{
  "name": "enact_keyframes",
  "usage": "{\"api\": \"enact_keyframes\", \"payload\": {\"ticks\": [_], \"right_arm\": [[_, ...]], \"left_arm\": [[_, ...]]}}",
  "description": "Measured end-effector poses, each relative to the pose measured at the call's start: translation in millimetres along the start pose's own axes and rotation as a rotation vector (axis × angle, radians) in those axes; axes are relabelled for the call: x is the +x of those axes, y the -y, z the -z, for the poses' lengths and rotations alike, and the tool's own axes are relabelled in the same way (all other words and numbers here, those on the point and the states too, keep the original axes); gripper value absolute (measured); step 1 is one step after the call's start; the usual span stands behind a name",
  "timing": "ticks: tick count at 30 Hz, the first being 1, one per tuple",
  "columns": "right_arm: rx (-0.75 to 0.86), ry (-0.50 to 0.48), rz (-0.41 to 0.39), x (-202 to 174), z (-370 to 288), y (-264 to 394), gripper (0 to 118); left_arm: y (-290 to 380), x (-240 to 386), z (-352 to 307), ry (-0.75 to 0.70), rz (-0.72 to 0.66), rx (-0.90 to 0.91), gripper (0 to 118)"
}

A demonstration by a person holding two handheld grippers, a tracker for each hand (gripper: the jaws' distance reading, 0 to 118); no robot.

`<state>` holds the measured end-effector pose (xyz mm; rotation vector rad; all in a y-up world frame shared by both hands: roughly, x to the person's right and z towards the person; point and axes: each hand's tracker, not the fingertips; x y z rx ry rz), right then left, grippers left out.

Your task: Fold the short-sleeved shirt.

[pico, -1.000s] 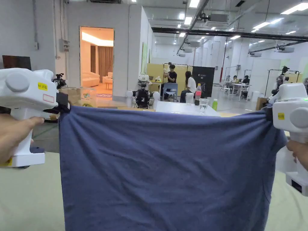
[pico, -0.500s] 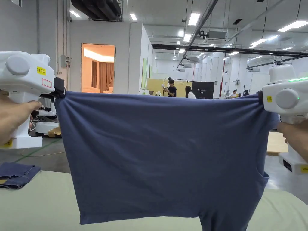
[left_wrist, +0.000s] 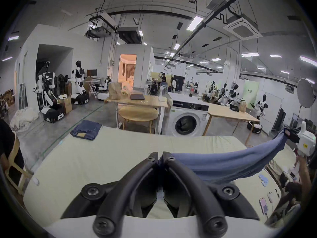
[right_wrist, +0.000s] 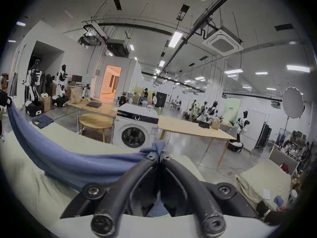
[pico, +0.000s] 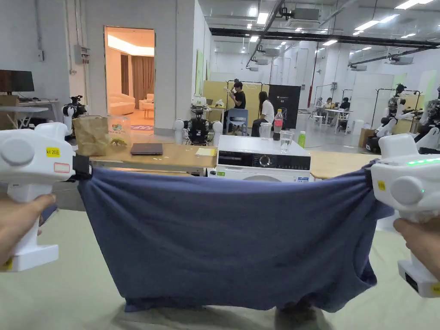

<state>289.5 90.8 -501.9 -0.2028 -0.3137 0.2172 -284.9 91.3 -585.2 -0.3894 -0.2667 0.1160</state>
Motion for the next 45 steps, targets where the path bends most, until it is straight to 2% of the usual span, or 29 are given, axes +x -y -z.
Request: {"api": "enact_keyframes", "payload": {"ticks": [10, 18, 21, 26, 31, 36, 41, 43, 44, 45], "right_arm": [[-0.102, -0.009, -0.012, 15, -83, 102, 0], [-0.275, -0.051, 0.021, 9, -143, 206, 0], [-0.355, -0.064, 0.032, 7, -161, 243, 0], [-0.461, -0.095, -0.008, 4, -185, 293, 0], [-0.597, -0.123, -0.105, -3, -184, 341, 0], [-0.707, -0.129, -0.146, -11, -173, 379, 0], [-0.738, -0.132, -0.138, -18, -168, 390, 1], [-0.732, -0.13, -0.139, -20, -166, 385, 7], [-0.732, -0.128, -0.131, -19, -166, 382, 18], [-0.727, -0.127, -0.115, -19, -166, 375, 45]], "left_arm": [[113, 8, -75, 0.093, -0.047, -0.022, 0], [247, 5, -120, 0.099, -0.147, -0.195, 0], [294, 6, -134, 0.061, -0.161, -0.26, 0], [358, 0, -146, 0.046, -0.185, -0.387, 0], [393, -6, -134, 0.024, -0.167, -0.499, 0], [410, -3, -113, 0.002, -0.088, -0.591, 0], [412, -2, -105, -0.01, -0.08, -0.598, 0], [410, -3, -106, -0.01, -0.095, -0.6, 3], [407, -4, -106, -0.008, -0.107, -0.602, 8], [403, -3, -107, -0.01, -0.115, -0.602, 21]]}}
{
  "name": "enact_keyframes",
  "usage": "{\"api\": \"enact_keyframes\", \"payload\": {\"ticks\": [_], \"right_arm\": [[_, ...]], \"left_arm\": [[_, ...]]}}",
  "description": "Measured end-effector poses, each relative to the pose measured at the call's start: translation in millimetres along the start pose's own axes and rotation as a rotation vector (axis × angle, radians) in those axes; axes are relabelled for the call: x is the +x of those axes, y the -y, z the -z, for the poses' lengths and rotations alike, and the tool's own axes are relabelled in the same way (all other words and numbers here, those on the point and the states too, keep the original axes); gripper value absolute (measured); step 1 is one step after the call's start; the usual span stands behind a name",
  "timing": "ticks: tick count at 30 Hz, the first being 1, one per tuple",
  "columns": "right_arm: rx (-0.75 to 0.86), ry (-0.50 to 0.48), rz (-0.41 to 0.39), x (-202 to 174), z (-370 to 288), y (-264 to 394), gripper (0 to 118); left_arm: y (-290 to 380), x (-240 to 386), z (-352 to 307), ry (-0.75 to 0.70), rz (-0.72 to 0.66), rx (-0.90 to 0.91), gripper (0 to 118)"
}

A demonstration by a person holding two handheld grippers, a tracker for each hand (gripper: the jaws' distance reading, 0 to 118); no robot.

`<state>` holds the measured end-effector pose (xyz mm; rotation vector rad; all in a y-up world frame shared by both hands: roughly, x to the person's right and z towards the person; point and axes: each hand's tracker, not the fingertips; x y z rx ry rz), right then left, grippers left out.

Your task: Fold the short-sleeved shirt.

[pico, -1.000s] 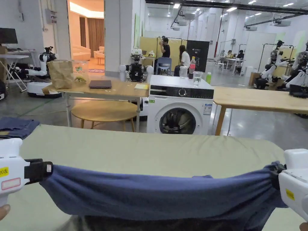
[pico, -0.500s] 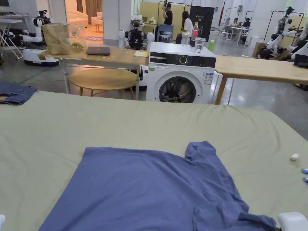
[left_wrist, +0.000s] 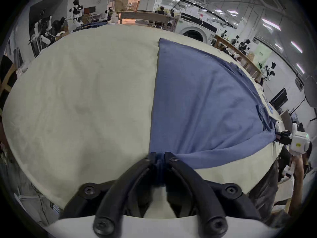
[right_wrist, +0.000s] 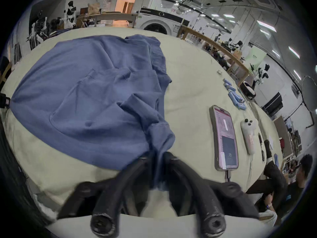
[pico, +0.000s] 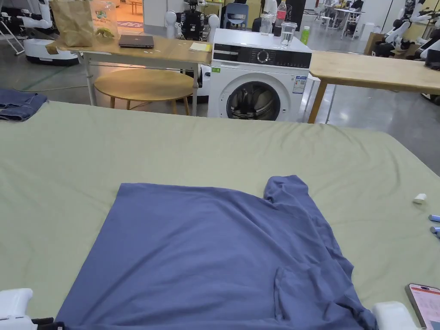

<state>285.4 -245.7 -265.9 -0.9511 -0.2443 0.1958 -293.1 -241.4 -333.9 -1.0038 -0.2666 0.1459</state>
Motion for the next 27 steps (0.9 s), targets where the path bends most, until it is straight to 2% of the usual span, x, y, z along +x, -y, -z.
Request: {"api": "enact_keyframes", "payload": {"ticks": [1, 2, 3, 9, 13, 14, 15, 16, 17, 18, 21, 24, 27], "right_arm": [[0.013, -0.004, 0.019, 0, -4, -4, 58], [0.041, -0.011, 0.046, 0, -10, -10, 60], [0.082, -0.013, 0.069, 0, -19, -16, 60], [0.326, -0.069, 0.18, -21, -50, -54, 60], [0.485, -0.087, 0.239, -49, -64, -75, 50], [0.518, -0.093, 0.25, -56, -66, -80, 38], [0.55, -0.111, 0.263, -65, -69, -86, 17], [0.57, -0.113, 0.273, -70, -71, -90, 12], [0.597, -0.128, 0.276, -77, -73, -94, 11], [0.603, -0.134, 0.269, -82, -74, -99, 0], [0.623, -0.135, 0.258, -99, -71, -111, 0], [0.611, -0.187, 0.241, -106, -63, -121, 0], [0.589, -0.206, 0.23, -110, -52, -129, 0]], "left_arm": [[-1, 2, -3, -0.003, -0.004, 0.007, 28], [-4, 4, -7, -0.014, -0.008, 0.026, 32], [-9, 8, -12, -0.026, -0.001, 0.053, 35], [-36, 37, -44, 0.016, 0.027, 0.328, 35], [-50, 66, -57, 0.0, 0.078, 0.517, 35], [-52, 74, -58, 0.001, 0.096, 0.555, 35], [-55, 82, -60, 0.0, 0.116, 0.587, 33], [-58, 88, -60, 0.001, 0.135, 0.596, 26], [-64, 88, -53, -0.004, 0.152, 0.6, 12], [-67, 94, -51, -0.021, 0.17, 0.608, 0], [-79, 105, -45, -0.013, 0.188, 0.598, 0], [-95, 106, -34, -0.024, 0.2, 0.58, 0], [-127, 89, -18, -0.006, 0.151, 0.51, 0]]}}
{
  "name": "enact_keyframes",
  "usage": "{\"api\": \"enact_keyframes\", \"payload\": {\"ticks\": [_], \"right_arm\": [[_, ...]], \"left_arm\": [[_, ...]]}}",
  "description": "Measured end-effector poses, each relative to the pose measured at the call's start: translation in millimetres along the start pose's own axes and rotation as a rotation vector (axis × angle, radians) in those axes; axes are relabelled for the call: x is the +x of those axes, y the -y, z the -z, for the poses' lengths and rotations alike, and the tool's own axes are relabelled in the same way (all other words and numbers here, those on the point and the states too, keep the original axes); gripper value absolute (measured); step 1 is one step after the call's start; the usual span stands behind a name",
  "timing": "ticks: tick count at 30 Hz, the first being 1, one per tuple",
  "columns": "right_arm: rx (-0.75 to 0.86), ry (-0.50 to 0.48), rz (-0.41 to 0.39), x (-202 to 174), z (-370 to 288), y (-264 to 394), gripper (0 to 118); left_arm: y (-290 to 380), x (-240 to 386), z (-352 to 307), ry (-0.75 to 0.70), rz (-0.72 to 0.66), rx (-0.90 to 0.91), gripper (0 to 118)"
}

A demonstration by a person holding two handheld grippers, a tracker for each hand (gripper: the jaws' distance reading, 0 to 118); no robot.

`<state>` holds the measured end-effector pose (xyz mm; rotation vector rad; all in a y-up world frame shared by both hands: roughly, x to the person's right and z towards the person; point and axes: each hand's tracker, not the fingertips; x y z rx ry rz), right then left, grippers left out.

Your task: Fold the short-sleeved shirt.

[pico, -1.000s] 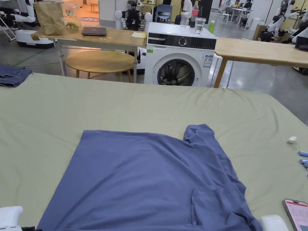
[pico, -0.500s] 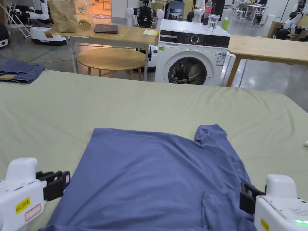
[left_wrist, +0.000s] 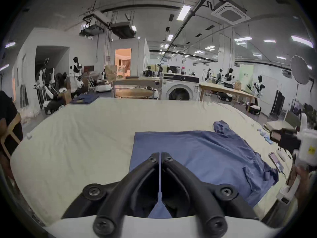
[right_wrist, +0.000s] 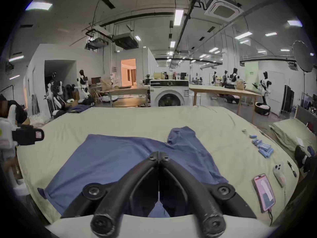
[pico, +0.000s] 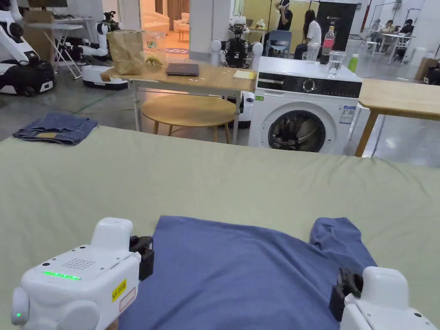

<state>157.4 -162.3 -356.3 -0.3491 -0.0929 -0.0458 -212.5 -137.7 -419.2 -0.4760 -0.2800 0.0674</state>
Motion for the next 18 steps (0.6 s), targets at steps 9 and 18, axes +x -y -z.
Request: {"api": "enact_keyframes", "payload": {"ticks": [9, 18], "right_arm": [[-0.104, -0.005, -0.025, 17, 44, 10, 0], [-0.19, 0.04, -0.034, 38, 66, 22, 0]], "left_arm": [[-71, -104, 162, 0.066, -0.206, -0.285, 0], [-103, -131, 297, 0.083, -0.225, -0.529, 53]]}}
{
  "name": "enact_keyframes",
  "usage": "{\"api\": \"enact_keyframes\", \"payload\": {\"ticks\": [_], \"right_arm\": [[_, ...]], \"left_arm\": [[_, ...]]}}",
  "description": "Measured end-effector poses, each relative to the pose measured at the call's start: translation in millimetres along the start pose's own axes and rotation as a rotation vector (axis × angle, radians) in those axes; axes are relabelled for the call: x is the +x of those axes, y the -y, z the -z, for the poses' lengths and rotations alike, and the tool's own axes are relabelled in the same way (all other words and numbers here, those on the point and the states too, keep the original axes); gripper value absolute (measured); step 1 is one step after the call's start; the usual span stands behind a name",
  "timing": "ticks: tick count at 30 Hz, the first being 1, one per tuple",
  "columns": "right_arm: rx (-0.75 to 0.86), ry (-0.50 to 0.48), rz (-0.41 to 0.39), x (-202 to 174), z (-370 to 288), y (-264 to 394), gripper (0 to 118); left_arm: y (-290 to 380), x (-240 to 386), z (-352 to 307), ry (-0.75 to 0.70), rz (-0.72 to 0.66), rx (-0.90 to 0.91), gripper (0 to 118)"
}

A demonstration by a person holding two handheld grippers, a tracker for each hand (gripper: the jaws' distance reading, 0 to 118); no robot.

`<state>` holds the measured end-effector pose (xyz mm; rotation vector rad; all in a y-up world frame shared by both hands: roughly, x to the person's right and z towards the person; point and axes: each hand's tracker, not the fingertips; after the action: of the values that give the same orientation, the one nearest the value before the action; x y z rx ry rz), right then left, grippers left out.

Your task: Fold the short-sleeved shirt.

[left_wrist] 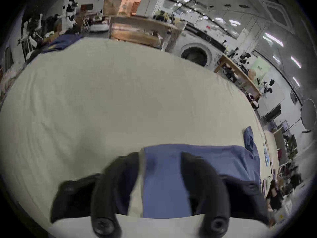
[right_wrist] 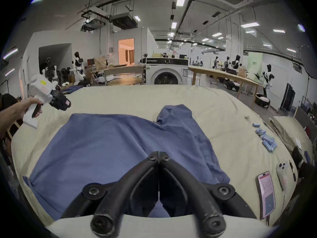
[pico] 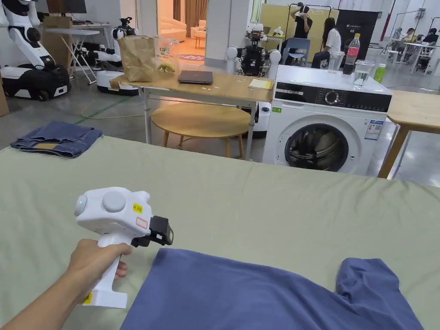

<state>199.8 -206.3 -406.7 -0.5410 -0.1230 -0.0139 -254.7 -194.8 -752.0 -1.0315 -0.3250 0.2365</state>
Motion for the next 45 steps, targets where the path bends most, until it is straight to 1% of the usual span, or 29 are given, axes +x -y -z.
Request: {"api": "enact_keyframes", "payload": {"ticks": [1, 2, 4, 7, 9, 10, 11, 12, 14, 15, 16, 17, 18, 19, 22, 24, 25, 26, 28, 29, 30, 31, 32, 34, 35, 39, 42, 43, 45], "right_arm": [[-0.006, 0.005, -0.001, 1, 1, 1, 0], [-0.013, 0.011, -0.003, 3, 1, 2, 0], [-0.024, 0.019, -0.001, 5, 2, 4, 0], [-0.041, 0.033, -0.005, 9, 3, 6, 0], [-0.054, 0.038, -0.007, 11, 4, 8, 0], [-0.058, 0.038, -0.008, 12, 4, 7, 0], [-0.06, 0.04, -0.009, 12, 3, 7, 0], [-0.063, 0.043, -0.009, 12, 4, 7, 0], [-0.064, 0.044, -0.006, 14, 4, 5, 0], [-0.064, 0.043, -0.001, 16, 5, 2, 0], [-0.063, 0.042, 0.004, 17, 5, 0, 0], [-0.06, 0.04, 0.008, 19, 6, -4, 0], [-0.06, 0.04, 0.01, 22, 8, -11, 0], [-0.058, 0.042, 0.012, 25, 9, -17, 0], [-0.056, 0.054, 0.006, 41, 18, -47, 0], [-0.102, 0.081, -0.006, 57, 40, -75, 0], [-0.119, 0.076, -0.006, 64, 49, -84, 0], [-0.138, 0.069, 0.0, 75, 64, -96, 3], [-0.216, 0.051, 0.006, 88, 92, -111, 6], [-0.255, 0.045, 0.013, 95, 109, -118, 16], [-0.293, 0.051, 0.02, 104, 129, -121, 35], [-0.324, 0.037, 0.035, 110, 141, -122, 49], [-0.356, 0.044, 0.044, 114, 156, -124, 56], [-0.415, 0.013, 0.072, 119, 177, -122, 57], [-0.443, 0.022, 0.071, 120, 189, -120, 58], [-0.549, 0.025, 0.022, 123, 227, -107, 58], [-0.642, 0.018, 0.033, 124, 243, -93, 57], [-0.641, 0.017, 0.03, 123, 245, -89, 57], [-0.579, 0.043, 0.036, 118, 237, -87, 54]], "left_arm": [[-4, 0, 8, -0.024, 0.005, -0.009, 64], [-8, 0, 18, -0.044, 0.007, -0.028, 66], [-7, 1, 34, -0.1, 0.011, -0.07, 66], [-1, 0, 65, -0.173, 0.029, -0.203, 65], [4, 9, 62, -0.19, 0.1, -0.137, 65], [4, 15, 63, -0.215, 0.098, -0.126, 64], [7, 22, 64, -0.247, 0.133, -0.127, 61], [12, 28, 62, -0.254, 0.198, -0.111, 53], [15, 37, 65, -0.25, 0.261, -0.117, 34], [15, 41, 64, -0.23, 0.283, -0.118, 12], [15, 42, 63, -0.213, 0.285, -0.118, 0], [17, 46, 63, -0.195, 0.287, -0.132, 0], [19, 48, 62, -0.234, 0.312, -0.118, 0], [21, 48, 59, -0.23, 0.317, -0.109, 0], [22, 37, 41, -0.173, 0.248, -0.038, 0], [27, 35, 19, -0.154, 0.224, -0.001, 0], [29, 35, 11, -0.142, 0.22, 0.012, 0], [32, 34, 2, -0.134, 0.221, 0.034, 0], [35, 35, -13, -0.135, 0.223, 0.051, 0], [38, 34, -21, -0.129, 0.218, 0.068, 0], [40, 33, -27, -0.124, 0.213, 0.071, 0], [42, 32, -32, -0.123, 0.211, 0.077, 0], [43, 31, -36, -0.127, 0.212, 0.084, 0], [46, 30, -41, -0.133, 0.21, 0.084, 0], [48, 30, -42, -0.132, 0.209, 0.08, 0], [54, 27, -43, -0.145, 0.217, 0.067, 0], [56, 21, -44, -0.141, 0.199, 0.064, 0], [58, 20, -45, -0.142, 0.196, 0.062, 0], [60, 18, -44, -0.144, 0.189, 0.06, 0]]}}
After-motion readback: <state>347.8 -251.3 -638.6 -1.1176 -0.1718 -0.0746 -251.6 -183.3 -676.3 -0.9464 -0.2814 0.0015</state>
